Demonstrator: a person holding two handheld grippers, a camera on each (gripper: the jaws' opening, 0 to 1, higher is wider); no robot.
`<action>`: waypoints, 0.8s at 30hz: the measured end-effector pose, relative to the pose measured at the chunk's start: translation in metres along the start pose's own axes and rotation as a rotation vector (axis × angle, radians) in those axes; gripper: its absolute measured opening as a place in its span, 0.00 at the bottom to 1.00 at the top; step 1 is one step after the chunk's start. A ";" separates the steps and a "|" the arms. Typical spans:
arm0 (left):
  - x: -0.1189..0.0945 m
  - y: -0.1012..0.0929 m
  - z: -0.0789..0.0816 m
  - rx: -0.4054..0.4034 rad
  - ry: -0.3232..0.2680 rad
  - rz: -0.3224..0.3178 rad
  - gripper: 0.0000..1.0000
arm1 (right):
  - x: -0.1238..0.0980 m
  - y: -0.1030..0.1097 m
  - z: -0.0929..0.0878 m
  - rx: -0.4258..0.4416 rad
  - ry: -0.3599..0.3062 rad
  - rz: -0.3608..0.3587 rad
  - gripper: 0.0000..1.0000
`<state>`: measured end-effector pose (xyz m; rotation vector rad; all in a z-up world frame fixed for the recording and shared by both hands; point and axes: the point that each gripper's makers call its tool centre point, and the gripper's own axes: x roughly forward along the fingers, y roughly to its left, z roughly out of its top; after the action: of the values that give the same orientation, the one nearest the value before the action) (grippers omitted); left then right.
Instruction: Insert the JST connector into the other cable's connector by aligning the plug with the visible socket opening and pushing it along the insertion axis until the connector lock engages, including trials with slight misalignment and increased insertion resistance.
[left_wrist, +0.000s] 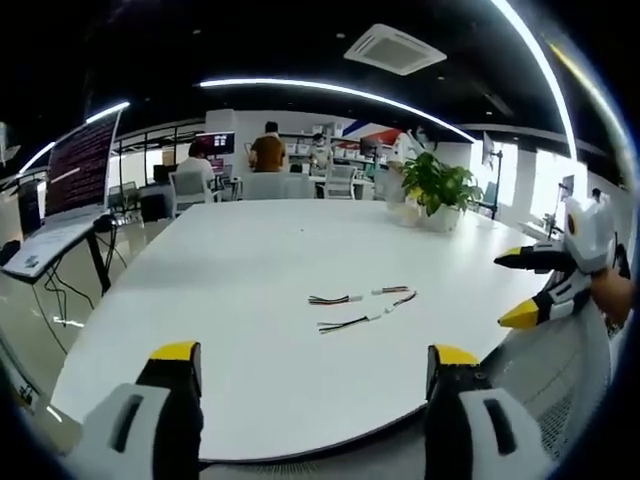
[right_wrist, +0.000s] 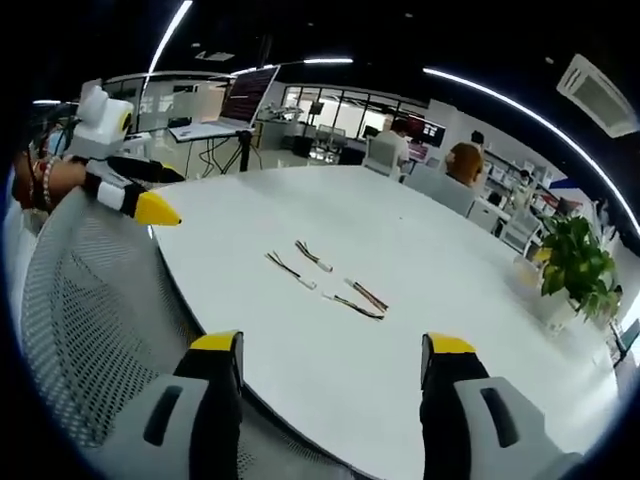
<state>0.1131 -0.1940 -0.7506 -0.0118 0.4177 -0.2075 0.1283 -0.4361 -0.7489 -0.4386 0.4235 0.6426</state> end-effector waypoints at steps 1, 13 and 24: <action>0.001 0.000 0.001 -0.002 -0.001 -0.002 0.92 | 0.000 -0.001 0.000 0.003 0.006 0.005 0.74; 0.016 0.014 0.039 -0.007 -0.027 -0.061 0.99 | -0.015 -0.053 0.018 0.072 -0.054 -0.045 0.73; 0.027 0.047 0.049 -0.085 0.074 -0.102 0.99 | -0.036 -0.124 0.052 0.146 -0.147 -0.162 0.78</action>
<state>0.1664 -0.1549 -0.7187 -0.1094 0.4996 -0.2915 0.1950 -0.5158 -0.6559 -0.2816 0.2893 0.4798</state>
